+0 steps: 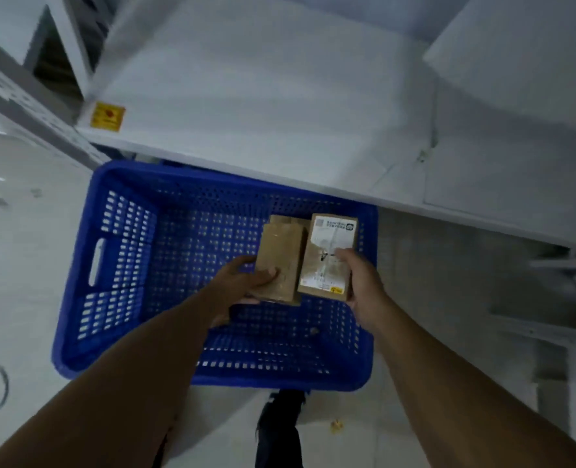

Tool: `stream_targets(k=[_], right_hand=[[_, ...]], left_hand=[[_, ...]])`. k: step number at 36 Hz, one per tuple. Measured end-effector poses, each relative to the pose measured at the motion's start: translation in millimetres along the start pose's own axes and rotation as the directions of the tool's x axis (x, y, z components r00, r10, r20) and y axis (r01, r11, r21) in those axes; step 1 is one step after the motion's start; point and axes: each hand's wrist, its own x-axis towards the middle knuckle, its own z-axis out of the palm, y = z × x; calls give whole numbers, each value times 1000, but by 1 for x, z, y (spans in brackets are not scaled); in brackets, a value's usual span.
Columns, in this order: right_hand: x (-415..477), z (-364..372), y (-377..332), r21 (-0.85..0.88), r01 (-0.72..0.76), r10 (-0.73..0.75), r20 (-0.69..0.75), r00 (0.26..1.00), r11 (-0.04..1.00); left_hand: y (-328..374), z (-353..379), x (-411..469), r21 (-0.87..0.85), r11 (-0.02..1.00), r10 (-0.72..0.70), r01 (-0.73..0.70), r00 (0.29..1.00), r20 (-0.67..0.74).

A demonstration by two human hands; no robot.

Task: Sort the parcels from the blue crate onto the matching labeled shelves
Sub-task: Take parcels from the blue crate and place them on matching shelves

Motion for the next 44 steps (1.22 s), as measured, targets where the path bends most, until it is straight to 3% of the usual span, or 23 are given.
stream_targets(k=[8,13,18,23,28,31,33,36,39,42,44], right_hand=[[-140,-39,-60,234,71,-49,-100,994,970],[-264,-74,-109,230,197,-160,-172,972,953],[-396,-112,-145,175,332,-275,-285,918,927],[-541,-161,-154,162,488,-388,-419,821,858],[-683,-205,-130,204,609,-429,-543,722,766],[-761,-226,-109,213,685,-436,-633,640,697],[-809,-241,-93,228,732,-407,-708,577,642],[-878,-262,-66,215,806,-358,-811,462,552],[-943,-279,-35,194,860,-294,-885,361,473],[-998,-291,1,164,901,-251,-926,280,401],[-1029,-294,25,174,911,-212,-940,267,373]], left_hand=[[100,44,-123,183,974,95,-133,975,203],[159,93,-220,257,949,75,-183,923,378],[208,161,-345,375,840,196,-392,864,464],[235,220,-456,309,753,316,-581,731,605],[241,278,-583,266,695,255,-668,574,778],[234,312,-650,202,660,219,-724,442,870],[226,334,-694,168,645,217,-746,390,895],[213,362,-759,99,682,237,-725,346,908],[192,381,-825,56,712,111,-700,192,975],[162,390,-887,49,834,58,-550,176,983],[141,394,-922,26,884,44,-466,138,989]])
